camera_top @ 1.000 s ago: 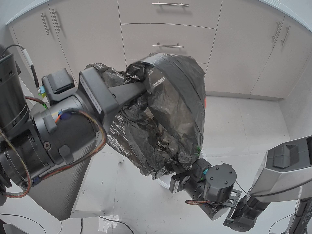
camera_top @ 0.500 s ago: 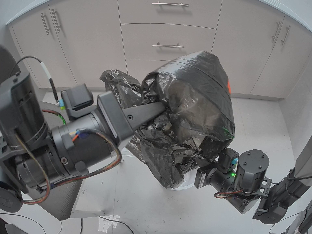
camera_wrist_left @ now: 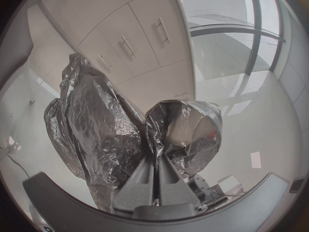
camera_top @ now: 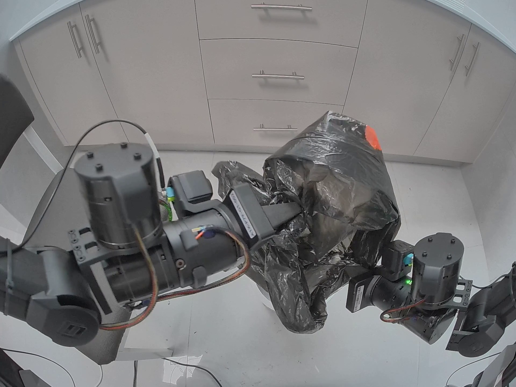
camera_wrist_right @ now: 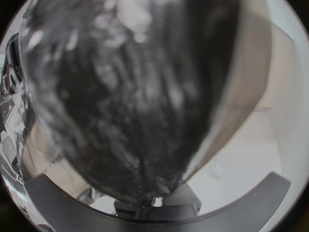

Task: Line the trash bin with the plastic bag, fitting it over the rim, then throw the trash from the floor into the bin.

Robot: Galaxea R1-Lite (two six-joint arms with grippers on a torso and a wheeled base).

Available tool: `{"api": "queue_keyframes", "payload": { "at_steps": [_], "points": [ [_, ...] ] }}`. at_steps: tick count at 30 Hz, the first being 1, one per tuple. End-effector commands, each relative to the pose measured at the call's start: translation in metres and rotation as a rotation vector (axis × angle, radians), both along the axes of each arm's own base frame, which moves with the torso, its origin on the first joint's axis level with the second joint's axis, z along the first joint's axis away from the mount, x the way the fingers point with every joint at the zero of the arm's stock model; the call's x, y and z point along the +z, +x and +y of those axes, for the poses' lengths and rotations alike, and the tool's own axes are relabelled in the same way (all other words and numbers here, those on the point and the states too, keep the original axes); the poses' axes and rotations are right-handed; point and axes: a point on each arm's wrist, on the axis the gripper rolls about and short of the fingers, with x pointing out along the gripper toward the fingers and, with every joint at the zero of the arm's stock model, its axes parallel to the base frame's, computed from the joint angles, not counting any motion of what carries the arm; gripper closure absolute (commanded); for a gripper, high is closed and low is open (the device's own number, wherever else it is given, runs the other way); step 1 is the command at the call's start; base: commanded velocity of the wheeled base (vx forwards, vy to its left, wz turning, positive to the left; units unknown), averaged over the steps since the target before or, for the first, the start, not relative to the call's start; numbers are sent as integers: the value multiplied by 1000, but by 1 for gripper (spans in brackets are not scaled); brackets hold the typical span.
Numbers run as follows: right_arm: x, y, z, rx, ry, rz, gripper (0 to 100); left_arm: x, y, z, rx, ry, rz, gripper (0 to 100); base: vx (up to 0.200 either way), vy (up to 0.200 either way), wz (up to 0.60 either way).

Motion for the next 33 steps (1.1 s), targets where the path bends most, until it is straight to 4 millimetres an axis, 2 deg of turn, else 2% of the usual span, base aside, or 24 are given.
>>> {"api": "queue_keyframes", "payload": {
  "at_steps": [1, 6, 12, 23, 33],
  "points": [
    [22, 2, -8, -18, 52, -43, 100, -25, 18, -14, 10, 47, 66, 100, 0, 0, 0],
    [20, 8, -10, -43, 27, -24, 100, -39, 24, -20, 2, 75, 99, 100, 0, 0, 0],
    [19, 8, -12, -48, -3, 10, 100, -42, 24, -22, -36, 47, 154, 100, 0, 0, 0],
    [8, 11, -16, -62, -82, 78, 100, -64, 43, -23, 0, 45, 170, 100, 0, 0, 0],
    [-27, 27, -8, -69, -137, 195, 100, -88, 70, -16, 61, 49, 203, 100, 0, 0, 0]
  ]
}}
